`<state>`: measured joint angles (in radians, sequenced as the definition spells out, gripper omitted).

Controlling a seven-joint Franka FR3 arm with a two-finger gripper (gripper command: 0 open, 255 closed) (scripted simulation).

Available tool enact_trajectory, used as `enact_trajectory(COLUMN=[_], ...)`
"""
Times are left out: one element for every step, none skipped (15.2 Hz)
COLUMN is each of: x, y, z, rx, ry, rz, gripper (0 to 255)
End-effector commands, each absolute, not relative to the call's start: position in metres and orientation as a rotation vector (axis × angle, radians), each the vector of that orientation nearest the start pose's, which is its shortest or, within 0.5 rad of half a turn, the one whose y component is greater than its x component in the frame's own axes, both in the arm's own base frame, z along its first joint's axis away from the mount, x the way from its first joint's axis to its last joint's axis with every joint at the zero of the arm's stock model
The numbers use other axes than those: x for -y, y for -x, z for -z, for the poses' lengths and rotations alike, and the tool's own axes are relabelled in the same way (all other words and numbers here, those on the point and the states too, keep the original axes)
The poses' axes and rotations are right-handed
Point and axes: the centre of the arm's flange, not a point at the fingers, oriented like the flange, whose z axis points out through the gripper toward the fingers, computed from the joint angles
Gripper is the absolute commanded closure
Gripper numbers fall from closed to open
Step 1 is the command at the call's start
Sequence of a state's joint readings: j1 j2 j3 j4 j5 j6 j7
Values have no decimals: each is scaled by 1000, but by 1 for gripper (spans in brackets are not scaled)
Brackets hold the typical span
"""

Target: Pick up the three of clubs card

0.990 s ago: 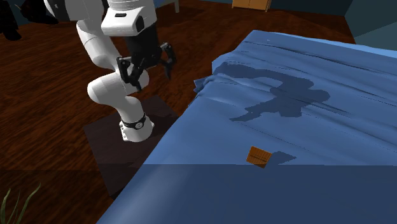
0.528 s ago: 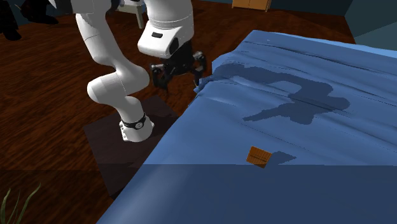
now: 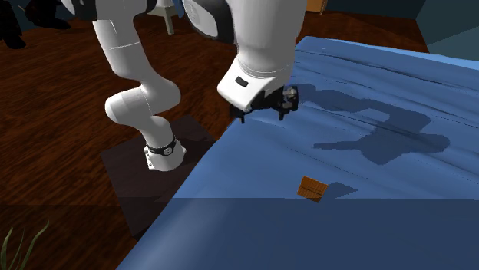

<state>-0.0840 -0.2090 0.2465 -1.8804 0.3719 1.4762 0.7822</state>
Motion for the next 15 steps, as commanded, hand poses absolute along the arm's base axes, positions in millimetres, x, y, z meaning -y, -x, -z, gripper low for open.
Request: enact_trajectory(x=[-132, -134, -135, -136, -137, -137, -136, -135, -134, -132, -130, -128, -125, -124, -124], y=[-487, -500, -512, -525, -537, -549, -561, -573, -585, -596, -607, -618, -628, -631, -631], z=[-573, -567, -561, -554, -547, -540, -533, -525, -517, -508, -500, -491, -481, -479, -473], rx=[-1024, -1079, -1133, -1185, -1237, -1288, -1338, -1386, -1434, -1481, -1526, -1570, -1614, -1626, -1626], ry=[2686, 2648, 2608, 2566, 2524, 2480, 2435, 2388, 2341, 2292, 2242, 2191, 2139, 2124, 2124], rz=[-544, -576, -607, -637, -667, -696, -725, -753, -781, -808, -835, -861, -886, -893, -893], gripper=[0, 0, 0, 0, 0, 0, 0, 0, 0, 0, 0, 0, 0, 0, 0])
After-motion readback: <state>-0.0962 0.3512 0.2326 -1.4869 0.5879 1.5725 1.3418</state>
